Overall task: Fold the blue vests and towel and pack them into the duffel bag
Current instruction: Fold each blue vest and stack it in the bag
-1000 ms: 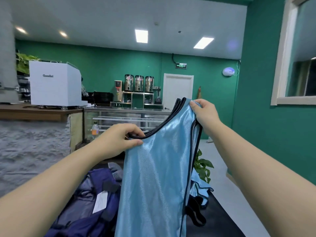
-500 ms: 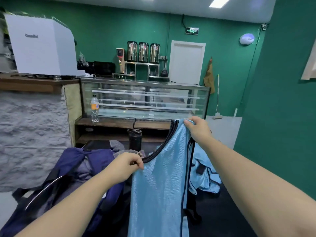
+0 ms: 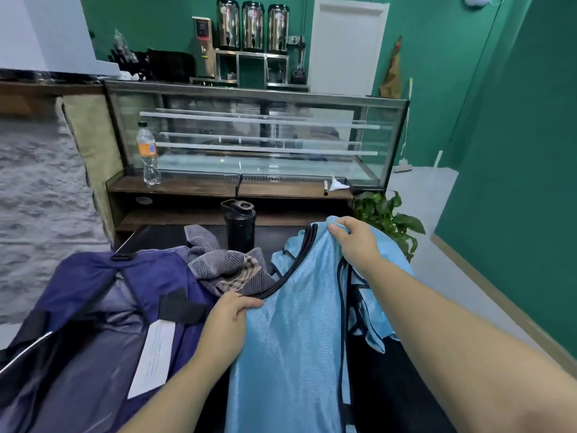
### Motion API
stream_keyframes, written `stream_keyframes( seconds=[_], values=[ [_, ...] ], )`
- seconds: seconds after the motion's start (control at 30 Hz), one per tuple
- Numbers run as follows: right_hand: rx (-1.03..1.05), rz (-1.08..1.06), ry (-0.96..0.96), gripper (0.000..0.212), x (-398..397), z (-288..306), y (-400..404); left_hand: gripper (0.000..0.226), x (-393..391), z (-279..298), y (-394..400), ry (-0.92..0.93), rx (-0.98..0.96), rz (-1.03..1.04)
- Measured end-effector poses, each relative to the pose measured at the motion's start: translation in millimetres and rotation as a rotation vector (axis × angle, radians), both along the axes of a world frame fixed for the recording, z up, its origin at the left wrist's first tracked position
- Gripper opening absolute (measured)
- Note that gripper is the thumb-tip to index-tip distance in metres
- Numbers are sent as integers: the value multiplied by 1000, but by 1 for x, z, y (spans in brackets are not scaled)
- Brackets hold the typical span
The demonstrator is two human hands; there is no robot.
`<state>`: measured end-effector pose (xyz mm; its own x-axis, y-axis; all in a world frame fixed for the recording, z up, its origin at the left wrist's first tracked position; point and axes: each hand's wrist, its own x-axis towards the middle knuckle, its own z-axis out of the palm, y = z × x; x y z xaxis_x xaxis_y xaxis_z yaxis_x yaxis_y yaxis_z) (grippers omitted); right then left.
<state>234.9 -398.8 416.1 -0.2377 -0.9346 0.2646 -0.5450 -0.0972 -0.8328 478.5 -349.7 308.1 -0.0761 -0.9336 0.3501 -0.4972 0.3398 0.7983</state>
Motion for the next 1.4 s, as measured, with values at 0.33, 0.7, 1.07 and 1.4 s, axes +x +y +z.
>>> stream_keyframes(
  seconds=[0.33,0.7,1.07,1.4],
  values=[
    [132,48,76,15,-4,-54,-21,27,3,-62,-21,-80,180,-61],
    [170,271,349,17,-1,-55,23,30,9,-96,-25,-42,387,-146],
    [261,679,739,41,21,-80,103,44,15,-100,-34,-87,482,-198],
    [330,756,859,33,18,-137,121,45,16,-99,-34,-27,511,-197]
  ],
)
